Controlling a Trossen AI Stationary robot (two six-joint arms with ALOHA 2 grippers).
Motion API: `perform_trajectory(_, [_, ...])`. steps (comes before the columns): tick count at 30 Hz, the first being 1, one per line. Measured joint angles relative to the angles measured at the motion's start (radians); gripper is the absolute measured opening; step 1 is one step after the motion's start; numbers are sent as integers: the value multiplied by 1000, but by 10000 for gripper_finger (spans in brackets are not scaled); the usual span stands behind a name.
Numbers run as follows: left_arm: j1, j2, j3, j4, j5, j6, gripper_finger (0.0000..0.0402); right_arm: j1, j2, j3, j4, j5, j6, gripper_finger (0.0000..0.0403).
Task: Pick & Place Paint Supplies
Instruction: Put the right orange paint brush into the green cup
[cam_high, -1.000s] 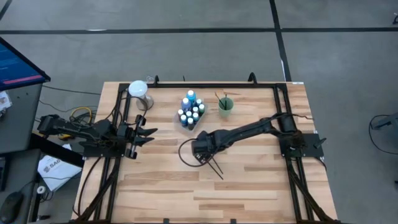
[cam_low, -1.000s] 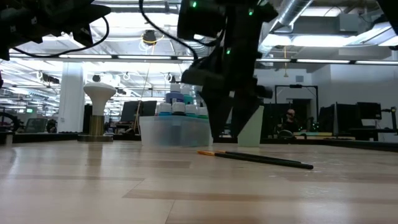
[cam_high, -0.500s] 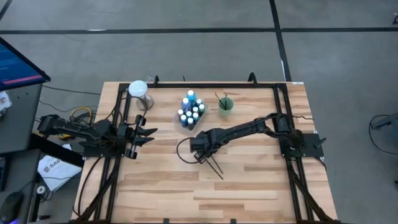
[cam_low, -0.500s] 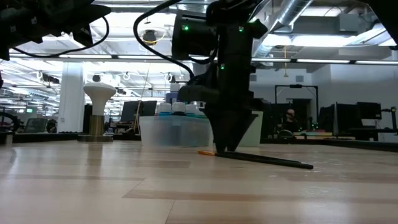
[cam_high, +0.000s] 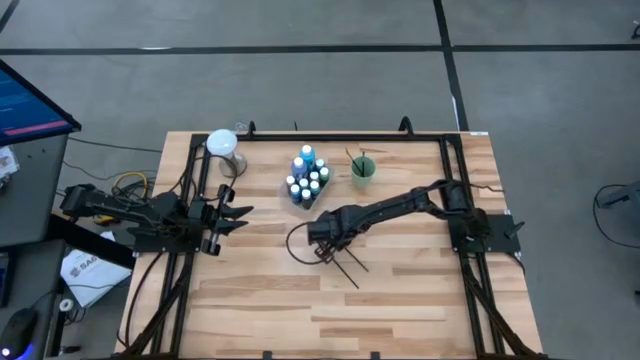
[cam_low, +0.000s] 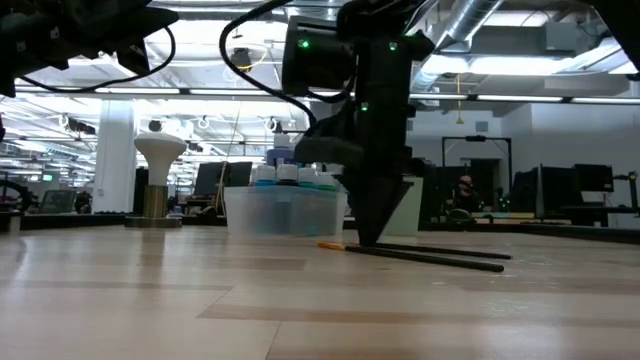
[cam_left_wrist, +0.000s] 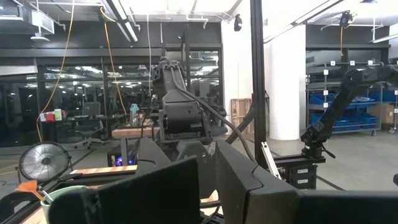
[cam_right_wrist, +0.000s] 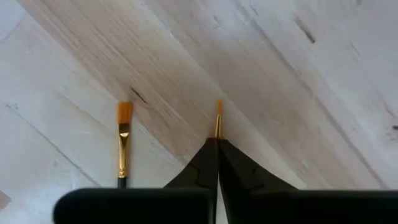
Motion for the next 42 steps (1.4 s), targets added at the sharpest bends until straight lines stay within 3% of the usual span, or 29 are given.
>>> perform_trajectory(10, [0, 0, 0, 0, 0, 0, 1, 4, -121, -2, 39, 153, -3, 0])
perform_trajectory(15, [0, 0, 0, 0, 0, 0, 1, 1, -248, 0, 81, 258, -53, 0])
perform_trajectory(22, [0, 0, 0, 0, 0, 0, 1, -109, -459, 1, 152, 344, -319, 0])
perform_trajectory(29, [0, 0, 0, 0, 0, 0, 1, -226, -610, -6, 270, 496, -677, 0])
perform_trajectory(33, [0, 0, 0, 0, 0, 0, 1, -291, -685, -121, 445, 462, -791, 0])
perform_trajectory(42, [0, 0, 0, 0, 0, 0, 1, -374, -818, -566, 931, 380, -812, 0])
